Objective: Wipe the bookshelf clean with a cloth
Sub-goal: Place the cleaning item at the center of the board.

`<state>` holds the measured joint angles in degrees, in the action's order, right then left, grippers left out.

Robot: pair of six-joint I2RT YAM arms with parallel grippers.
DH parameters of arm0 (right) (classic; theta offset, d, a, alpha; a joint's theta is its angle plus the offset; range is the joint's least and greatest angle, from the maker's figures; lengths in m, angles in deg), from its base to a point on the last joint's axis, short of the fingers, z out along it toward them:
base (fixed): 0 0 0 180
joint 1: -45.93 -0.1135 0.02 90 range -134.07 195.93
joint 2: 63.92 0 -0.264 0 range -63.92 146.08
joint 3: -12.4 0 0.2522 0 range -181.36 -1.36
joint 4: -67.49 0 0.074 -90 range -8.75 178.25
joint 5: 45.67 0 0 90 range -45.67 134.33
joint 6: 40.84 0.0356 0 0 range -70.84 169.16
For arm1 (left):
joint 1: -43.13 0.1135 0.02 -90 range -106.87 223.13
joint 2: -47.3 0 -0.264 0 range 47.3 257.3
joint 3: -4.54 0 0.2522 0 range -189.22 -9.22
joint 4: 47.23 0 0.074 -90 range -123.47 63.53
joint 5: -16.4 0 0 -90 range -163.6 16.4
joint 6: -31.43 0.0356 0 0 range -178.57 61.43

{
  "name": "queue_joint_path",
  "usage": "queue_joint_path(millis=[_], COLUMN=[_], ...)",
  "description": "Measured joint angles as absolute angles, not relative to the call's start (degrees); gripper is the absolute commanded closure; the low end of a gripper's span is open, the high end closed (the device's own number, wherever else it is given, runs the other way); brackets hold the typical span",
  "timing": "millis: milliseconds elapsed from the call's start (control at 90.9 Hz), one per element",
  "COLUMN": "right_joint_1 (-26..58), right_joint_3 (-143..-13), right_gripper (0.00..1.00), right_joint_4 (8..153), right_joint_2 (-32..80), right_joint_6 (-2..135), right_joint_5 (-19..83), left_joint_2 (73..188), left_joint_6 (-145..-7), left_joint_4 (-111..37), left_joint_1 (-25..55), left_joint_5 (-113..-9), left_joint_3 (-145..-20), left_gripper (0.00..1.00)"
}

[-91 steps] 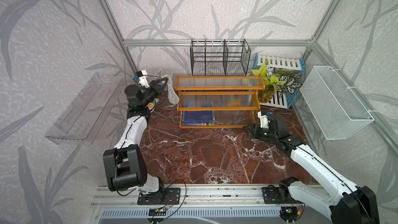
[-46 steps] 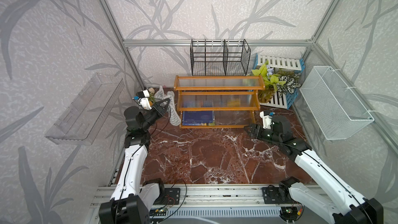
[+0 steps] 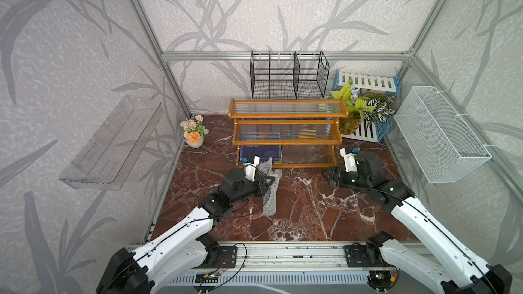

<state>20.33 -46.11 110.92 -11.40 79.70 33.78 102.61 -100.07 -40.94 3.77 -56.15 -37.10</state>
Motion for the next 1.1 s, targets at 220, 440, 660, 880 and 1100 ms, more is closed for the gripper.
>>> queue_joint_path(millis=[220,440,660,880,1100], right_joint_1=[17.66,16.59,16.55,16.85,20.26], right_joint_3=[-46.22,-45.33,-44.15,-43.36,-42.42], right_gripper=[0.14,0.13,0.10,0.06,0.01], right_joint_4=[111.86,111.25,111.03,111.12,111.12], right_joint_2=[-9.46,-7.51,-6.44,-5.31,-5.24], right_joint_6=[79.44,79.51,79.53,80.03,80.64], right_joint_5=[35.88,36.78,39.38,43.90,46.24], left_joint_2=[117.71,121.56,116.25,111.88,113.52], left_joint_6=[-102.12,-102.05,-101.73,-103.32,-103.02], left_joint_4=[-48.76,-46.97,-32.78,-21.24,-16.24], left_joint_1=[-4.27,-5.30,-3.07,-0.99,0.73], left_joint_5=[-61.98,-67.82,-78.03,-83.58,-83.95], left_joint_3=[-36.94,-37.40,-38.76,-38.80,-39.17], left_gripper=[1.00,1.00,0.99,0.95,0.32])
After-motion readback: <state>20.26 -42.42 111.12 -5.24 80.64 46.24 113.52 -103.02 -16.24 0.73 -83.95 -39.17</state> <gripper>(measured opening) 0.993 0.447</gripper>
